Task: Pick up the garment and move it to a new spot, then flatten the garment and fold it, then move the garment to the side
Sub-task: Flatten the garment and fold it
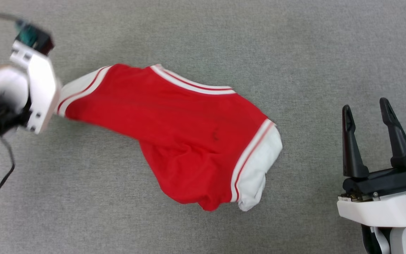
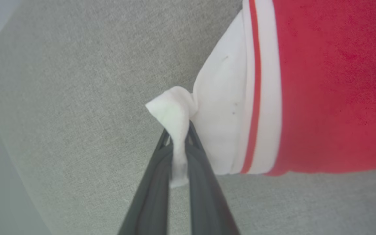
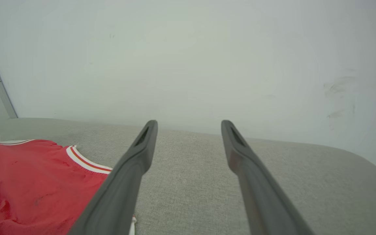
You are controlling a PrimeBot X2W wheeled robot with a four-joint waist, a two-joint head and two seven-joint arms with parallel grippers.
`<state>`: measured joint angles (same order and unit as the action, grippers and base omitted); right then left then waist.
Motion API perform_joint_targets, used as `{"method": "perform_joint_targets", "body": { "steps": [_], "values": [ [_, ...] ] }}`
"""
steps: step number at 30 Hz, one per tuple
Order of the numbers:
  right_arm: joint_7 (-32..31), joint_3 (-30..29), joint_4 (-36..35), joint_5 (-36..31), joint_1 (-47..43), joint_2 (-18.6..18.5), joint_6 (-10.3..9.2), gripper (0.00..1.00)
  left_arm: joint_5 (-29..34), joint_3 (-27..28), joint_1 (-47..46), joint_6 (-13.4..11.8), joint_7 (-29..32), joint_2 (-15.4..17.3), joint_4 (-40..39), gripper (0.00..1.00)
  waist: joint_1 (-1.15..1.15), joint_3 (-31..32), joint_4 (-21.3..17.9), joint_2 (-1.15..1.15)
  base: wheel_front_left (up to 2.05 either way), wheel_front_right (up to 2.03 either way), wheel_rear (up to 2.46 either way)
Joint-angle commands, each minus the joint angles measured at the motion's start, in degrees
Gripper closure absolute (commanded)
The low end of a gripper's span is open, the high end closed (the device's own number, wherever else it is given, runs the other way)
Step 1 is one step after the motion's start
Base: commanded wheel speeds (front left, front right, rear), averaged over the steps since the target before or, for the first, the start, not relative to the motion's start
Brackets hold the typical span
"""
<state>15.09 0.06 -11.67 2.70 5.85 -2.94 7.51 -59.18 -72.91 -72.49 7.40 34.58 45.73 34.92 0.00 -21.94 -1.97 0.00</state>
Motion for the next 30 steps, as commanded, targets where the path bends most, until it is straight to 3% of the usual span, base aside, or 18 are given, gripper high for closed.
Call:
{"method": "perform_joint_targets", "body": {
  "steps": [1,7,8,14,20,26,30],
  "values": [
    [0.1,0.1,0.2,-0.4,-0.6,0.1,-0.04,0.00,-0.9,-0.1,2.4,-0.1,-0.8,0.7,1.2,1.00,0.00,0.6,0.5,0.00,0.00,0.00,0.00],
    [0.1,0.1,1.3,-0.7,-1.2,0.1,-0.04,0.00,-4.0,0.8,8.7,-1.0,-5.0,0.2,4.5,1.00,0.00,1.4,0.3,0.00,0.00,0.00,0.00],
    [0.1,0.1,1.5,-0.8,-1.2,0.1,-0.04,0.00,-3.4,1.0,9.1,-1.5,-7.1,-0.3,4.9,0.00,0.00,1.7,0.4,0.00,0.00,0.00,0.00],
    [0.1,-0.2,0.5,-2.9,1.5,0.1,-0.04,0.00,1.0,4.0,10.0,-5.2,-26.8,-1.3,6.3,0.00,0.00,4.8,0.5,0.00,0.00,0.00,0.00],
    [0.1,0.5,-0.9,-6.6,6.2,-1.0,-0.04,0.00,3.4,7.0,13.3,-11.7,-44.5,-2.5,4.8,0.00,0.00,8.0,1.9,0.00,0.00,0.00,0.00],
    [0.1,4.3,3.6,-7.3,12.8,-7.2,-0.04,0.00,5.5,11.4,19.8,-20.2,-49.7,-3.1,-1.5,0.00,0.00,10.1,3.1,0.00,0.00,0.00,0.00],
    [-0.1,9.3,10.7,-5.8,16.5,-12.5,-0.05,0.00,10.2,20.5,26.4,-26.8,-49.8,-3.1,-11.1,0.00,0.00,11.0,4.0,0.00,0.00,0.00,0.00]
  ]
}}
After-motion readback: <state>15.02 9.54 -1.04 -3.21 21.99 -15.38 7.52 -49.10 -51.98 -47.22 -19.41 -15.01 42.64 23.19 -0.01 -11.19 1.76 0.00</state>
